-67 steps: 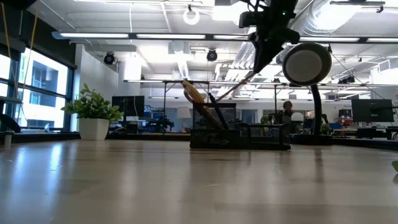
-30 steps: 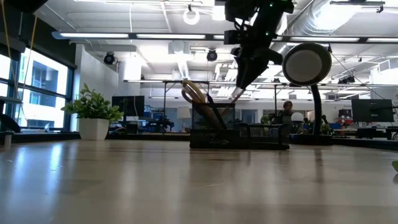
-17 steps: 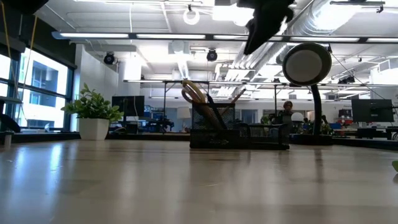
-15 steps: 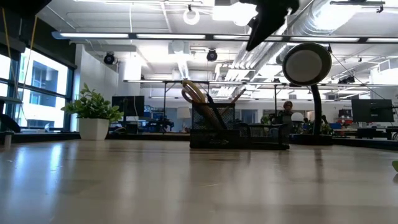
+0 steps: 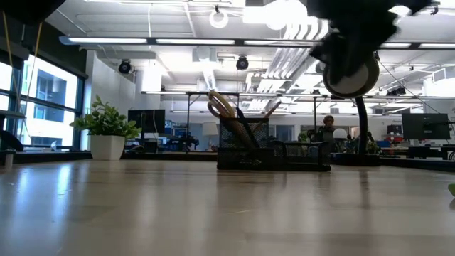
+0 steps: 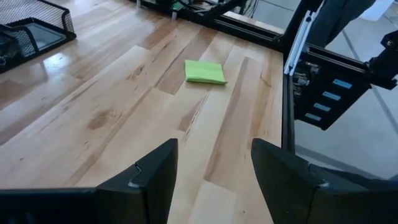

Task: Pick and place office supplies into organizer
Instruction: Put the green sticky note into the desk organizer

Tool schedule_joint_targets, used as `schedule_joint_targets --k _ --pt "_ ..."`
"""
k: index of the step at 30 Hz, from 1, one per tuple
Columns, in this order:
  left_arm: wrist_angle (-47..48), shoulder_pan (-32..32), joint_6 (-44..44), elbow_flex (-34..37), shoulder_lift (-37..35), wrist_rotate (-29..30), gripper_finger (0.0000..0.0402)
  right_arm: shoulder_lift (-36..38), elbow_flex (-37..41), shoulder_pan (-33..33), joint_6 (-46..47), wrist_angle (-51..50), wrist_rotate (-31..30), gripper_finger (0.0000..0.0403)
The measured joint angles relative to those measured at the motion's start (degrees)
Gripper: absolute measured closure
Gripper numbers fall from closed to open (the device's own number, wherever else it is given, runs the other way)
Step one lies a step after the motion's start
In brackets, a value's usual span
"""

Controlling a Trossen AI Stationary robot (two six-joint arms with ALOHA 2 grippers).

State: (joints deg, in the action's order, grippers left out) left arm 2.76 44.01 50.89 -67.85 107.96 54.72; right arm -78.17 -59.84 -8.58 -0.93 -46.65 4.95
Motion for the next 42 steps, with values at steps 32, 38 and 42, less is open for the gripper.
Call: schedule_joint_targets --k 32,38,42 --pt "-20.28 -24.45 -40.89 0.0 0.0 -49.48 0.0208 -11.72 13.21 -43.2 69.52 17.37 -29.81 0.0259" --pt "-21.2 -26.9 -45.83 0.0 -0.51 -55.02 0.0209 -11.81 12.99 -44.58 77.06 18.64 -34.62 0.0259" --pt "-21.43 -26.25 -49.53 0.15 -1.73 -55.62 0.0209 -15.03 11.57 -44.8 77.19 23.05 -36.66 0.0259"
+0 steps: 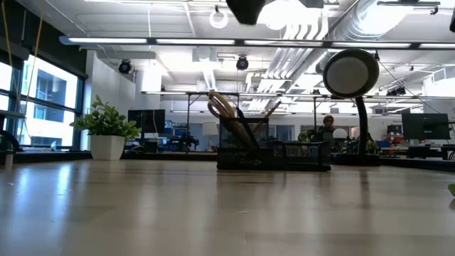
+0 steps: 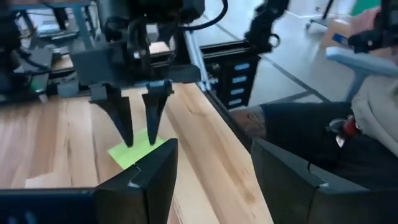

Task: Pick and place office supplies into organizer
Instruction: Put the green sticky note into the desk organizer

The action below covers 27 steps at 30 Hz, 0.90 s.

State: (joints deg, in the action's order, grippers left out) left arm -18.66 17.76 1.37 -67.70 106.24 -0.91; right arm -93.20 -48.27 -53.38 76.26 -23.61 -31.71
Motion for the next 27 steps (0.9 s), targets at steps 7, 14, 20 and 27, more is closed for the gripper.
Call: schedule_joint_targets --k 7,14,20,27 --pt "-7.29 -1.3 -1.39 10.07 -6.56 -5.28 0.0209 -13.74 -16.37 1.84 -1.69 -11.9 1.1 0.0274" --pt "-21.28 -3.18 4.75 25.15 -13.36 -8.86 0.0209 -22.61 -33.87 4.25 2.32 -35.2 8.42 0.029" --pt "-26.85 -1.33 7.98 32.35 -14.97 -10.25 0.0209 -26.77 -40.04 4.72 6.0 -35.58 9.55 0.029" --pt "-25.95 3.08 8.41 34.51 -15.35 -10.21 0.0209 -31.35 -41.18 5.0 11.33 -36.6 14.24 0.029"
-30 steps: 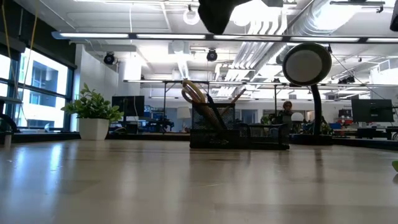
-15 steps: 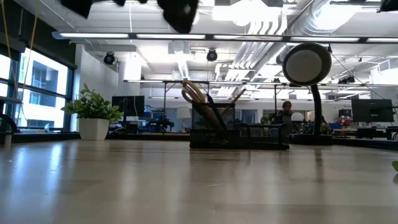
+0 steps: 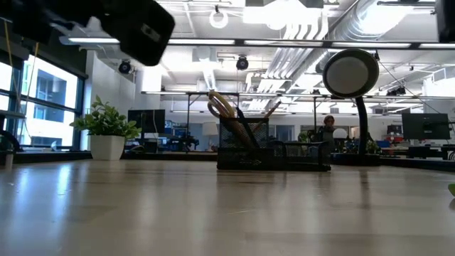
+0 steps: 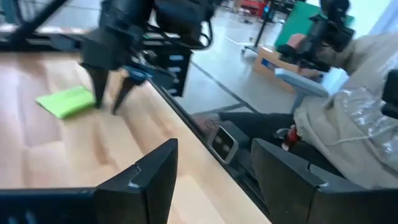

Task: Pick and place office supplies into organizer
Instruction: Put the green sticky note into the desk organizer

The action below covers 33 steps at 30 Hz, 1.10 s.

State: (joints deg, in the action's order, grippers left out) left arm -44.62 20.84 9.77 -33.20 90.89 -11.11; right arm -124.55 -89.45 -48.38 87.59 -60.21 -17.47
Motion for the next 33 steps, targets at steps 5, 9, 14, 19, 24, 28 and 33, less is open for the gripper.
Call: schedule_joint_targets --k 5,9,14,19,24,28,33 --pt "1.68 3.61 1.04 0.38 0.0 2.59 0.0209 -0.81 -1.75 -0.02 1.07 -0.33 -1.36 0.0291" --pt "3.29 5.75 1.04 0.36 0.0 8.43 0.0209 -0.84 -7.05 0.15 1.11 -6.27 -2.85 0.0291" --pt "4.18 6.66 2.39 0.38 0.02 15.49 0.0209 -0.83 -9.27 0.09 3.21 -14.1 -3.42 0.0291" --pt "4.72 6.51 2.3 0.38 0.02 15.91 0.0209 -0.83 -6.12 0.09 3.92 -13.71 -2.75 0.0291" --pt "4.72 6.53 2.02 0.36 0.02 15.87 0.0209 -0.85 -3.23 0.09 3.94 -9.95 -0.26 0.0291" --pt "4.7 6.53 2.01 0.36 0.02 15.89 0.0209 -0.83 -3.04 0.09 3.94 -8.48 -0.34 0.0291" --pt "4.7 6.53 1.89 0.36 0.02 15.89 0.0209 -0.83 -3.04 0.09 3.94 -8.7 -0.2 0.0291"
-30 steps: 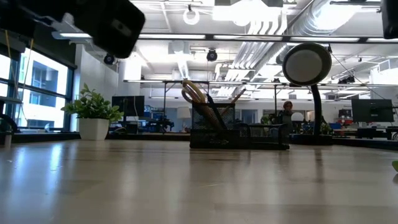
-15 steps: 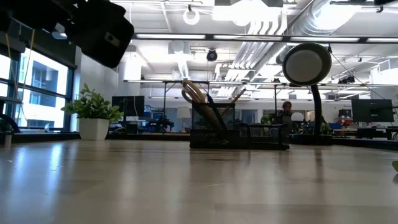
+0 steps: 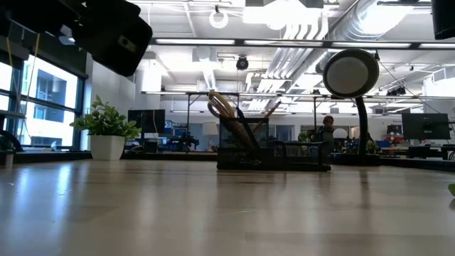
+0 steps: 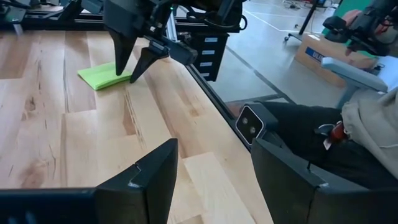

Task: Pick and place office supplies into organizer
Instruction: Put the green sticky note into the desk organizer

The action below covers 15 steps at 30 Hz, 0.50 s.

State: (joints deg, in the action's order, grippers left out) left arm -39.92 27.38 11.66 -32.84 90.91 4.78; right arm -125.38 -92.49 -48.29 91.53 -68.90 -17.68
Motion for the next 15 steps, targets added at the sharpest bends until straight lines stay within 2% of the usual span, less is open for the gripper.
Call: schedule_joint_targets --k 15 --pt "-0.02 -0.01 0.0 -0.02 0.02 0.0 0.0209 0.02 0.0 0.0 0.21 -0.17 1.27 0.0291"
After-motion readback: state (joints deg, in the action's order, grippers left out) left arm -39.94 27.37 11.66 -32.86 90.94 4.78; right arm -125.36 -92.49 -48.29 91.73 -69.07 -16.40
